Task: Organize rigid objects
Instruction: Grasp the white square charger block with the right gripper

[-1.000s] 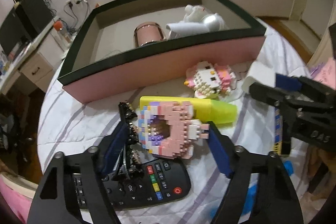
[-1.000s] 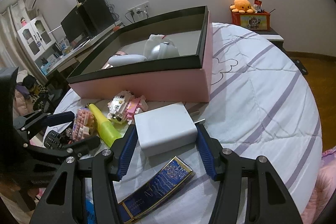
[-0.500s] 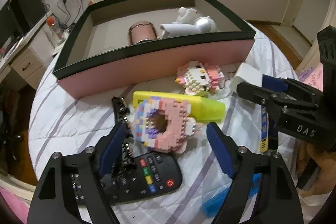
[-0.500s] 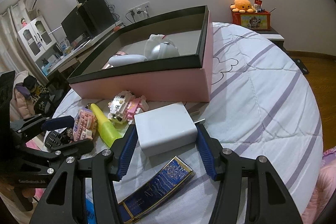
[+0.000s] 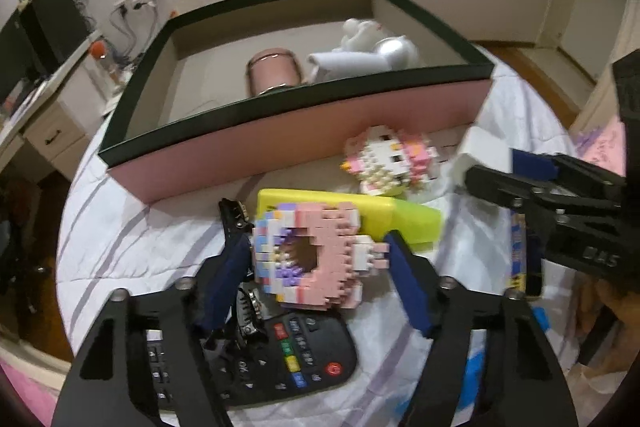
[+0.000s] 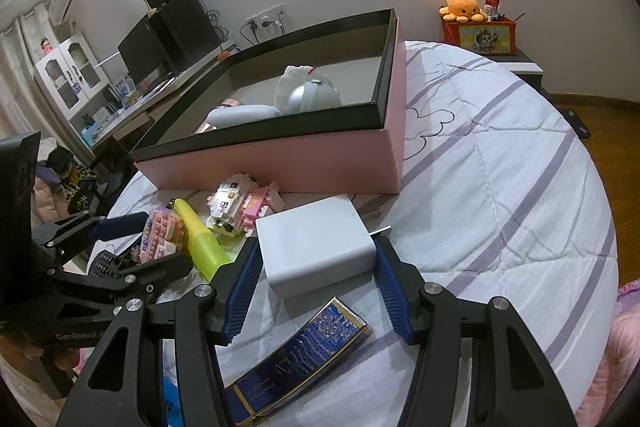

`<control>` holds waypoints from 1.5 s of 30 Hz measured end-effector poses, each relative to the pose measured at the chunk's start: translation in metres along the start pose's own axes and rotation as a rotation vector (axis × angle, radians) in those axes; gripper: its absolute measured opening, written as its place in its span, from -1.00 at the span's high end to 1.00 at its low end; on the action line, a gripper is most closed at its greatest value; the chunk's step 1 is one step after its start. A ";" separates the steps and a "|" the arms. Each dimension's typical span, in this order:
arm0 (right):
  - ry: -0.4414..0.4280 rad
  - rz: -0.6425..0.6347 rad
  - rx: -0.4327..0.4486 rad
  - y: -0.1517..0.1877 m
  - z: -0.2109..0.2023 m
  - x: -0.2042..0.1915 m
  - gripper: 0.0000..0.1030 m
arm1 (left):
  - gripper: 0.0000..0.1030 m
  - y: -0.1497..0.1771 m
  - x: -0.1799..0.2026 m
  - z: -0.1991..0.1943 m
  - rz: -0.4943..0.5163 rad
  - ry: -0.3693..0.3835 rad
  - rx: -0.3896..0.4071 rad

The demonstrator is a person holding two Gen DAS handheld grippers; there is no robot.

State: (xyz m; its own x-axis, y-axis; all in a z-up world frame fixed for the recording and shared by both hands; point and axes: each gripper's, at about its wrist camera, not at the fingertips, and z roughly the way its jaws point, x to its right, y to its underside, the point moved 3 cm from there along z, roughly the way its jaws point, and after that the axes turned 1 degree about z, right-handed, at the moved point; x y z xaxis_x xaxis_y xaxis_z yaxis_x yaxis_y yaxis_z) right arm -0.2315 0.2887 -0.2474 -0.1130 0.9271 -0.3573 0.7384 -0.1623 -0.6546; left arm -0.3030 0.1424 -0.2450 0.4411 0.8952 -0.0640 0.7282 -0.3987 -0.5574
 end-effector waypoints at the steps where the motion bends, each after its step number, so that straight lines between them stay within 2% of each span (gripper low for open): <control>1: 0.000 0.000 0.000 0.000 0.000 0.000 -0.12 | -0.33 0.000 0.002 -0.001 0.013 0.000 -0.003; 14: 0.037 -0.023 0.034 0.000 -0.006 -0.004 -0.11 | -0.33 0.002 0.001 -0.023 0.005 -0.003 0.033; 23: 0.068 -0.064 0.043 0.006 -0.014 -0.016 -0.05 | -0.33 0.005 -0.016 -0.037 -0.010 -0.016 0.049; 35: 0.101 -0.117 0.015 0.011 -0.020 -0.036 -0.05 | -0.33 0.018 -0.032 -0.048 -0.040 -0.003 0.066; 45: 0.091 -0.160 0.013 0.007 -0.027 -0.058 -0.03 | -0.33 0.025 -0.046 -0.055 -0.075 0.013 0.084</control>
State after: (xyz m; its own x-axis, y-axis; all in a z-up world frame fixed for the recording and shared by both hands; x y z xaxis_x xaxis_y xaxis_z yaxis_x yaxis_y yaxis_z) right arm -0.2020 0.2433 -0.2136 -0.1672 0.9681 -0.1869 0.7074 -0.0142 -0.7067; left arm -0.2757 0.0802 -0.2103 0.3938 0.9192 -0.0092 0.7130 -0.3118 -0.6280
